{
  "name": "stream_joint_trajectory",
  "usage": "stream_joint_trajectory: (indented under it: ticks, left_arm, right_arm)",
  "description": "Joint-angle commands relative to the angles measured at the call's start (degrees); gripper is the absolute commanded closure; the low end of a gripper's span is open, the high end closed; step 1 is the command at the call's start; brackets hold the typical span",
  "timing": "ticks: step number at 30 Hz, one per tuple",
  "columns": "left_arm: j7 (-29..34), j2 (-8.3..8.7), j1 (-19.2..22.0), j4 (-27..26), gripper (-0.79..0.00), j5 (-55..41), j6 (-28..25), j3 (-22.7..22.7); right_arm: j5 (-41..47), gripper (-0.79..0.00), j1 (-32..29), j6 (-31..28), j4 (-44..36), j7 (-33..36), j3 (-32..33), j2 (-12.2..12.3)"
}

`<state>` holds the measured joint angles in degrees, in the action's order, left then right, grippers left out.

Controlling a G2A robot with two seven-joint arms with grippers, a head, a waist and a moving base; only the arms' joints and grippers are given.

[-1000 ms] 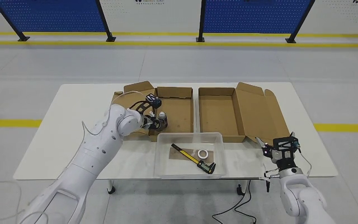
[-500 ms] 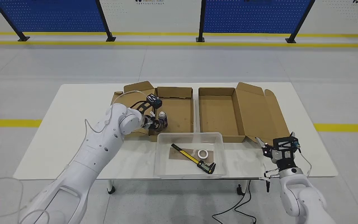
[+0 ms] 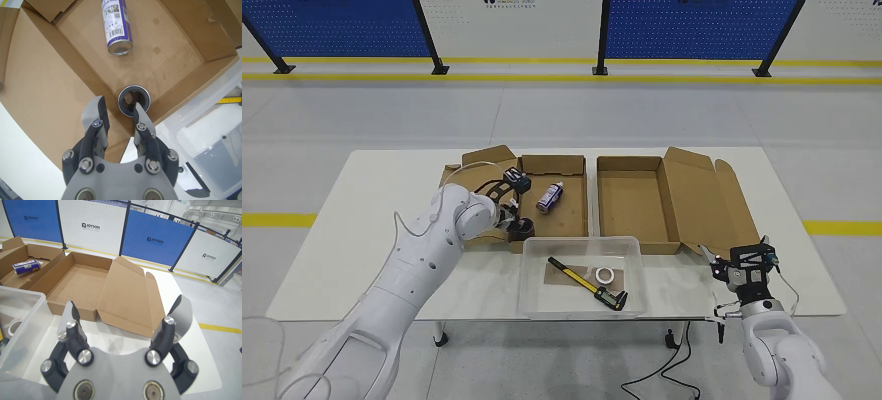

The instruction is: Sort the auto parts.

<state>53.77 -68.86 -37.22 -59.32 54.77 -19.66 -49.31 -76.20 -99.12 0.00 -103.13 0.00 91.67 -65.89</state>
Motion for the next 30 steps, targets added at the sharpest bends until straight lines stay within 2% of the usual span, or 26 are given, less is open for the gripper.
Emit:
stream_joint_trajectory:
  ticks: [1, 6, 7, 9, 11, 13, 14, 23, 30]
  left_arm:
    - [-0.1, 0.02, -0.2, -0.6, -0.289, 0.0, 0.1, -0.2]
    - [-0.2, 0.33, -1.2, -3.0, -0.391, 0.3, 0.5, -1.1]
    - [-0.3, 0.41, -1.4, -3.4, -0.474, 0.3, 0.5, -1.4]
    - [-0.5, 0.55, -1.8, -4.5, -0.499, 0.3, 0.5, -1.8]
    - [-0.3, 0.72, -2.5, -6.0, -0.591, 0.5, 0.9, -2.2]
    - [-0.4, 0.93, -3.1, -7.1, -0.739, 0.7, 0.9, -2.8]
    - [-0.8, 1.05, -3.3, -7.6, -0.785, 0.9, 0.9, -3.2]
    - [-4.0, 2.34, -8.1, -16.3, -0.785, 1.4, 1.2, -7.0]
    - [-11.2, 3.91, -15.8, -25.7, -0.785, 3.6, 3.0, -12.4]
  right_arm:
    - [0.0, -0.785, 0.0, 0.0, 0.0, 0.0, 0.0, 0.0]
    - [0.0, -0.785, 0.0, 0.0, 0.0, 0.0, 0.0, 0.0]
    - [0.0, -0.785, 0.0, 0.0, 0.0, 0.0, 0.0, 0.0]
    - [0.0, -0.785, 0.0, 0.0, 0.0, 0.0, 0.0, 0.0]
    - [0.0, -0.785, 0.0, 0.0, 0.0, 0.0, 0.0, 0.0]
    - [0.0, -0.785, 0.0, 0.0, 0.0, 0.0, 0.0, 0.0]
    - [0.0, -0.785, 0.0, 0.0, 0.0, 0.0, 0.0, 0.0]
    - [0.0, -0.785, 0.0, 0.0, 0.0, 0.0, 0.0, 0.0]
    - [0.0, -0.785, 0.0, 0.0, 0.0, 0.0, 0.0, 0.0]
